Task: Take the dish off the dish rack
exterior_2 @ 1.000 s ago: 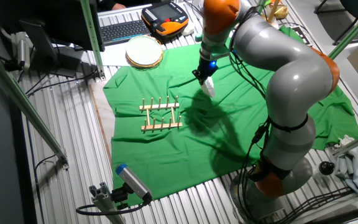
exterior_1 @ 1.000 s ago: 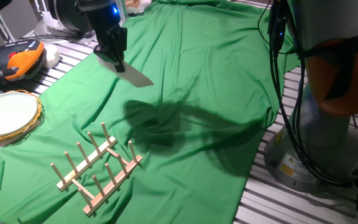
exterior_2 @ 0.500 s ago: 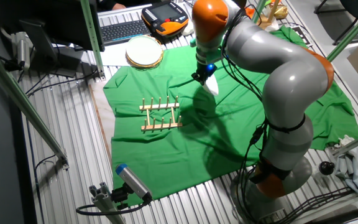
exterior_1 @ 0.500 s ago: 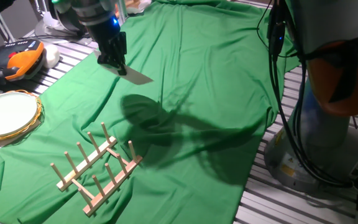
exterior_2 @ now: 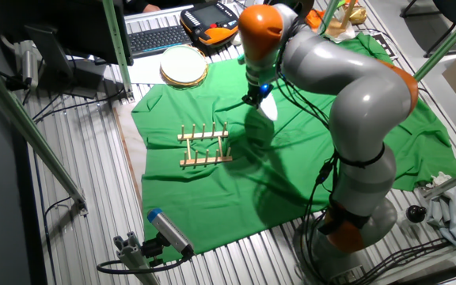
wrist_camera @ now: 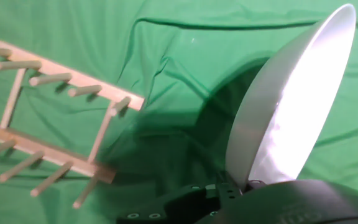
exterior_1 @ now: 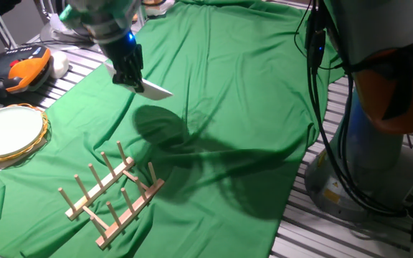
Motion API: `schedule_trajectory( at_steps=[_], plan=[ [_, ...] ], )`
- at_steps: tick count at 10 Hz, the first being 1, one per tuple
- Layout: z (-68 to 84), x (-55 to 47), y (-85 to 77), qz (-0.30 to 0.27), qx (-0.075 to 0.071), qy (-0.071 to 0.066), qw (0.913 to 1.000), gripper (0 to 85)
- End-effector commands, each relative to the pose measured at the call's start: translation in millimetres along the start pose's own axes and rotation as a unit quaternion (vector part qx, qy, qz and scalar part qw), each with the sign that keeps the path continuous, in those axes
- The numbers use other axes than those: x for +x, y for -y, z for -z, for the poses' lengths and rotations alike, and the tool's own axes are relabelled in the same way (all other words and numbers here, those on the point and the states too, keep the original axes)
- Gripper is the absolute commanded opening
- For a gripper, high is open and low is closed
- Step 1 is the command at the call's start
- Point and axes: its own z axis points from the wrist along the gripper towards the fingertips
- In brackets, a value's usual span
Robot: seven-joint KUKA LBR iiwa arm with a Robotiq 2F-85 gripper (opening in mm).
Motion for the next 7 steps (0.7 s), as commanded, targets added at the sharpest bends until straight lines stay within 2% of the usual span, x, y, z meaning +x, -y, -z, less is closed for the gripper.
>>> schedule_trajectory(
  at_steps=[1,4,7],
  plan=[
    [-5.4,-2.4,1.1,0.0,0.0,0.002,1.0,0.0],
    [-24.1,-9.9,1.9,0.0,0.003,0.007,1.0,0.0],
    [-34.6,-14.8,0.0,-0.003,0.001,0.009,1.0,0.0]
  ],
)
